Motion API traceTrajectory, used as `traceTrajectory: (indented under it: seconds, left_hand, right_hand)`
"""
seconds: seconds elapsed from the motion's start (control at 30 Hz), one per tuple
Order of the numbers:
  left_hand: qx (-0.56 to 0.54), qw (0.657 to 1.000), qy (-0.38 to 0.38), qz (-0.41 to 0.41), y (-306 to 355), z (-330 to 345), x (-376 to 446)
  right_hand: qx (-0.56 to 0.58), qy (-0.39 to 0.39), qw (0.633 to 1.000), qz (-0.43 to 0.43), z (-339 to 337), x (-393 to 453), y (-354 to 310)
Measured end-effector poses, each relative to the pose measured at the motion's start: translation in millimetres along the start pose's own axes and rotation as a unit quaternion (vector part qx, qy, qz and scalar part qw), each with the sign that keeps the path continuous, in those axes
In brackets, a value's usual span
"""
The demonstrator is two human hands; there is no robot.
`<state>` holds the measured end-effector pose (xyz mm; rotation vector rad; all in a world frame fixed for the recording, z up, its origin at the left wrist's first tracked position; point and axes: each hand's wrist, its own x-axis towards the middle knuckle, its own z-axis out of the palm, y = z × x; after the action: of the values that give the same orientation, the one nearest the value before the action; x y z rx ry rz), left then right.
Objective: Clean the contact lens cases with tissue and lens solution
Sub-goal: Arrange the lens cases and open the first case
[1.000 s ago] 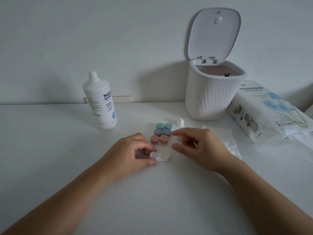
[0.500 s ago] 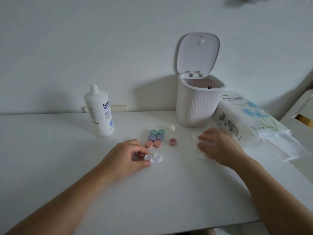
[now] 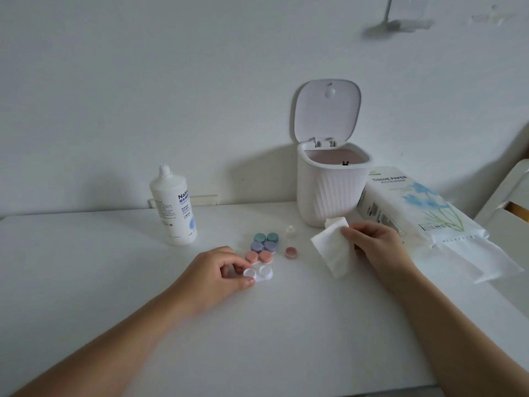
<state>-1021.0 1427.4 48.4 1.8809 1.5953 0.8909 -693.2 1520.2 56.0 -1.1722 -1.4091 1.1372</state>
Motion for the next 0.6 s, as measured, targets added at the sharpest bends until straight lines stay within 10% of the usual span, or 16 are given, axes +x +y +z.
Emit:
traceTrajectory:
  seconds: [0.27,0.6]
  left_hand:
    - [-0.006,0.999,0.004,0.04,33,-19,19]
    - [-0.034,0.999,0.011,0.029,92,-46,80]
  right_hand:
    - [0.235,-0.042,0.97,0.038,-6,4,-2]
    - [0.247,-0.058,0.965,0.068,-6,0,-5]
